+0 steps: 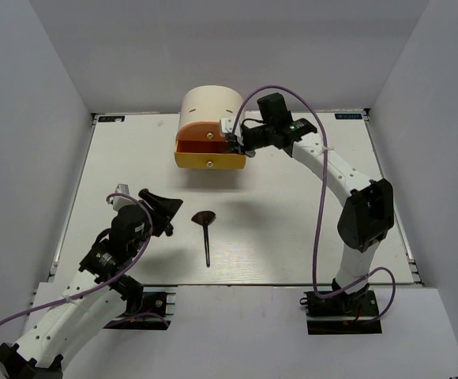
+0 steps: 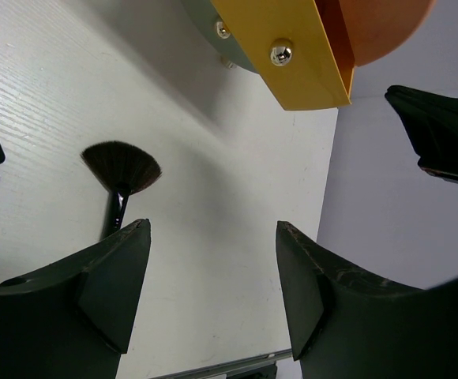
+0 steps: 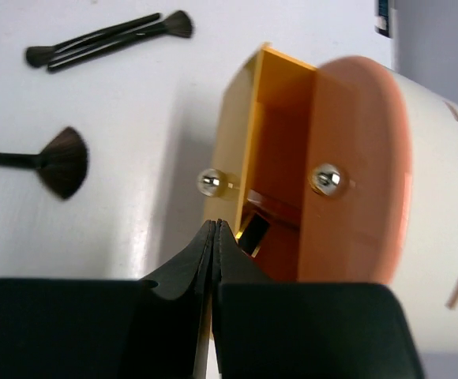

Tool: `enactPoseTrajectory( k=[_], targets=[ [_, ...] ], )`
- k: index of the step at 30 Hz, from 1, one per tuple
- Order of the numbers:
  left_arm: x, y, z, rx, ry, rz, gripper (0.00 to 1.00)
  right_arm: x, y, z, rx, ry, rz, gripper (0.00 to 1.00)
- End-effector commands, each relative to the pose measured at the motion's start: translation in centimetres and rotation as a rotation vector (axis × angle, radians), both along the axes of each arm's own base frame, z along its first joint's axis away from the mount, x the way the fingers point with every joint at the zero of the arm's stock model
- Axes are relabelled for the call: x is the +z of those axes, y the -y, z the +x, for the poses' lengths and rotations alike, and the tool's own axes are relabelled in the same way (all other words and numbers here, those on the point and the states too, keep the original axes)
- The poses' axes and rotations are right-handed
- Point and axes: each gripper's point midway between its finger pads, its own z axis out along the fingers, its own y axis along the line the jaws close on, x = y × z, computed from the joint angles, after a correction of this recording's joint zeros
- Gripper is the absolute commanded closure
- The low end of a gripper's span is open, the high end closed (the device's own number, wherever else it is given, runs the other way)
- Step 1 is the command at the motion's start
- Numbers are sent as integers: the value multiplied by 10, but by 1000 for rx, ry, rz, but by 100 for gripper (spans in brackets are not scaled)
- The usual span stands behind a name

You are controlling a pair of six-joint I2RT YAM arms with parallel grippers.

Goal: Organize the makeup

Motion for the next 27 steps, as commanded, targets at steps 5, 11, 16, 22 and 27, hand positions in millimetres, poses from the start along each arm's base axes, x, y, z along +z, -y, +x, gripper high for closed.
enactPoseTrajectory(
  k=[5, 11, 16, 22, 27],
  targets=[
    [1, 1, -1, -5, 7, -11, 26, -34, -21, -14, 78, -17, -121, 100],
    [2, 1, -1, 0, 10, -13, 26, -62, -30, 7, -72, 31, -200, 100],
    [1, 0, -1, 0, 7, -12, 26, -58, -35, 40, -270, 122, -175, 100],
    [-1, 1, 0, -2, 5, -12, 26, -55, -40, 66, -402, 200, -147, 100],
    [0, 2, 1, -2, 8, -14, 26, -58, -43, 83, -472, 224, -161, 100]
  ],
)
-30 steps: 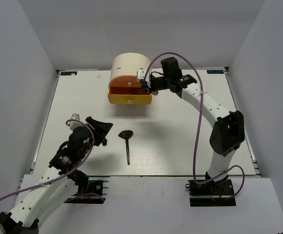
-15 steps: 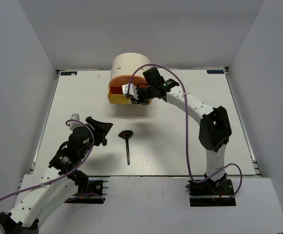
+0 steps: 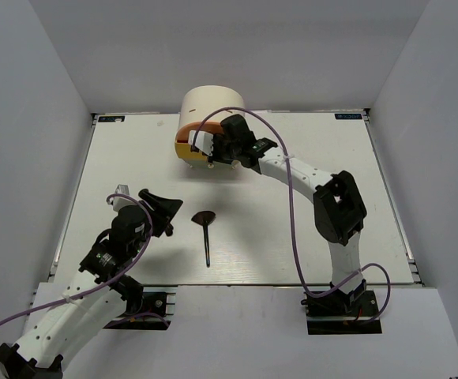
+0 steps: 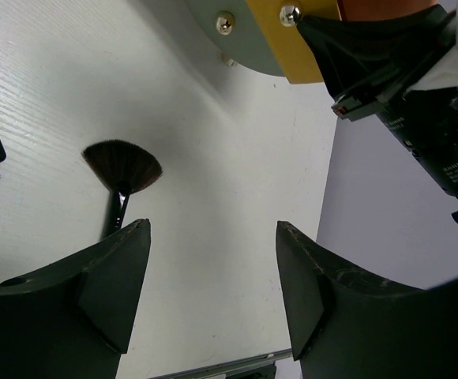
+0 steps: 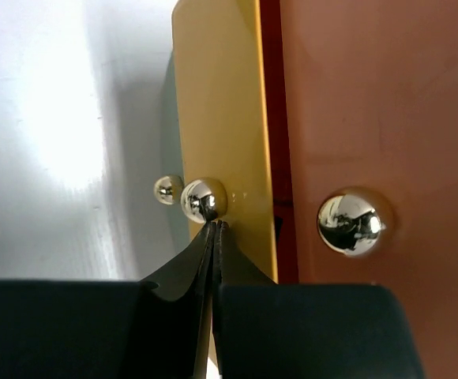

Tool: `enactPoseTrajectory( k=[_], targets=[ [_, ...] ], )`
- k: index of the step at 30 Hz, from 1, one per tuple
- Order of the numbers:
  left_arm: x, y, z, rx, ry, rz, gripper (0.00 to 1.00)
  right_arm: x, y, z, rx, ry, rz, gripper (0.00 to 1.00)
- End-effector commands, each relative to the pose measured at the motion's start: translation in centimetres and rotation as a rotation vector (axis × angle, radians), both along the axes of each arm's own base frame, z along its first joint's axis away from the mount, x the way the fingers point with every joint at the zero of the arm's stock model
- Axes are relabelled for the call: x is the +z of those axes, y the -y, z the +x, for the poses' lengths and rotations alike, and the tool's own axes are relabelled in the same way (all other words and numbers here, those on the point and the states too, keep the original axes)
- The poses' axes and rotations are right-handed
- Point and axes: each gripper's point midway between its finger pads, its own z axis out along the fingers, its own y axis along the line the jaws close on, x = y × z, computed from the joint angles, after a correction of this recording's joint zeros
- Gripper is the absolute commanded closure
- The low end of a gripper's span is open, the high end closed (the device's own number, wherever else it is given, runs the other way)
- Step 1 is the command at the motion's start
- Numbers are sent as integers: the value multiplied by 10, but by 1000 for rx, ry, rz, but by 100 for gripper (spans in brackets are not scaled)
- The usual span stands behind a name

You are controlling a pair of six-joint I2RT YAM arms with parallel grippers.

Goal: Organize the makeup

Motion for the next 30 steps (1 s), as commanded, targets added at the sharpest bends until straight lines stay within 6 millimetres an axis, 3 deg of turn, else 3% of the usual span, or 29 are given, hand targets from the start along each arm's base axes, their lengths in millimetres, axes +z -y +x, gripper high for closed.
enactPoseTrajectory(
  k=[1, 20, 21, 26, 28, 29, 30],
  targets=[
    [1, 2, 1, -6, 9, -10, 26, 23, -5, 31, -103, 107, 46, 100],
    [-2, 11, 6, -35, 2, -13, 25, 31, 0, 52, -192, 175, 43, 100],
    [-2, 12, 6, -36, 0, -14, 26, 21, -6, 38, -122, 109, 28, 100],
    [-2, 12, 6, -34, 3, -15, 26, 18, 1, 31, -121, 92, 46, 100],
    [-1, 12, 7, -35, 10, -17, 26, 16, -7, 9, -32, 21, 55, 100],
    [-2, 13, 8, -36, 11, -15, 25, 24, -11, -6, 49, -19, 88, 100],
    [1, 15, 11, -38, 27, -25, 25, 15, -8, -21, 97, -64, 66, 100]
  ],
)
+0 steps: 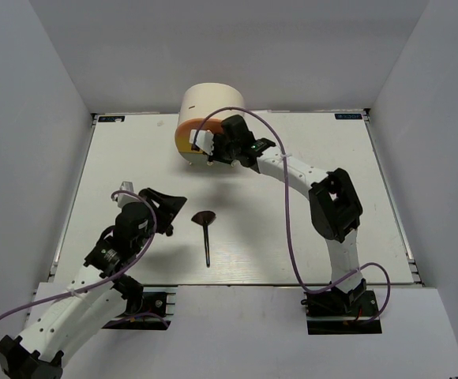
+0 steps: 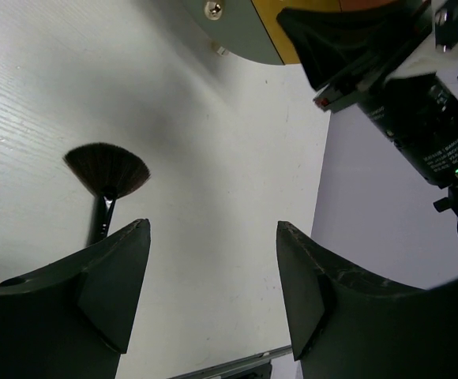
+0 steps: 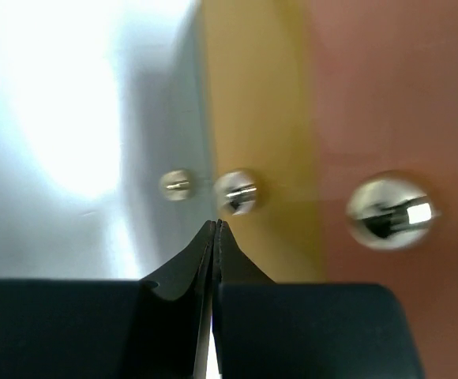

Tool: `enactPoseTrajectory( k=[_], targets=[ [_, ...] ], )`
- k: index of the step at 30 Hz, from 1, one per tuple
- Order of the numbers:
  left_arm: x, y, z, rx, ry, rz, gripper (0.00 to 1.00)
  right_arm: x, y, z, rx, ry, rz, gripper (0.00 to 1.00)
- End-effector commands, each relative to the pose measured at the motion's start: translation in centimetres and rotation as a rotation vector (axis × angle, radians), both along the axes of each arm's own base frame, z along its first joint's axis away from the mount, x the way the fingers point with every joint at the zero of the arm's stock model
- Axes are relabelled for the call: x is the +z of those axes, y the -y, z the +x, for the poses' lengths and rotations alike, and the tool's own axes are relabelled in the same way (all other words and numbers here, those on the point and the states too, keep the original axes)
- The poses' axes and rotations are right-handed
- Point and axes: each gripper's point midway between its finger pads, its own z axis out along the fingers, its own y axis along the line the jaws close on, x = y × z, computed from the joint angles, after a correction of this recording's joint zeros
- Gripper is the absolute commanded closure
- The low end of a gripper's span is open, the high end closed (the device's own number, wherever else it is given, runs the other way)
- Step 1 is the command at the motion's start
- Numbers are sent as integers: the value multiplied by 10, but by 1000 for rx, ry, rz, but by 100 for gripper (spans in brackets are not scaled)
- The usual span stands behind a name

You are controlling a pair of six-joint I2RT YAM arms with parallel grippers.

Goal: Organize the makeup

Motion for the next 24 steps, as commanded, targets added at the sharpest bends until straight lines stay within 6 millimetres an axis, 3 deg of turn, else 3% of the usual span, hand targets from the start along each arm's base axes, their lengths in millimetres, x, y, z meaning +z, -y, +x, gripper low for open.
enactPoseTrajectory(
  k=[1, 2, 4, 8, 9, 10, 12, 13, 15, 16, 17, 18, 19, 20, 24],
  targets=[
    [0, 6, 5, -19, 27, -7, 25, 29, -5, -48, 195, -85, 72, 100],
    [1, 8, 7, -22, 36, -8, 25, 41, -4, -61, 245, -89, 95, 100],
    [1, 14, 14, -35, 52, -3, 25, 40, 4, -74, 266, -100, 91, 100],
    [-4, 26, 29, -59, 74, -1, 27, 39, 18, -79, 224, -126, 87, 99],
    [6, 28, 39, -47, 118, -27, 29, 39, 21, -81, 212, -140, 91, 99],
    [-2, 33, 45, -49, 110, -24, 41, 39, 29, -85, 167, -188, 114, 99],
    [5, 38, 59, -34, 168, -52, 58, 41, 41, -85, 113, -229, 164, 100],
    [-10, 41, 67, -27, 136, -30, 75, 50, 50, -85, 77, -234, 201, 100],
    [-8, 47, 83, -8, 155, -43, 88, 32, 69, -90, -20, -329, 236, 100],
    [-28, 51, 91, -1, 108, -26, 91, 36, 75, -96, -33, -335, 255, 100],
    [-30, 52, 98, 11, 105, -27, 93, 18, 88, -101, -84, -386, 252, 100],
    [-23, 58, 108, 12, 132, -50, 92, 20, 95, -98, -112, -377, 275, 100],
    [-29, 61, 113, 15, 119, -52, 91, 24, 101, -101, -126, -374, 290, 97],
    [-46, 66, 121, 17, 86, -44, 85, 16, 111, -102, -161, -398, 290, 79],
    [-62, 73, 144, 51, 70, -121, 77, 25, 137, -100, -217, -419, 335, 64]
  ],
)
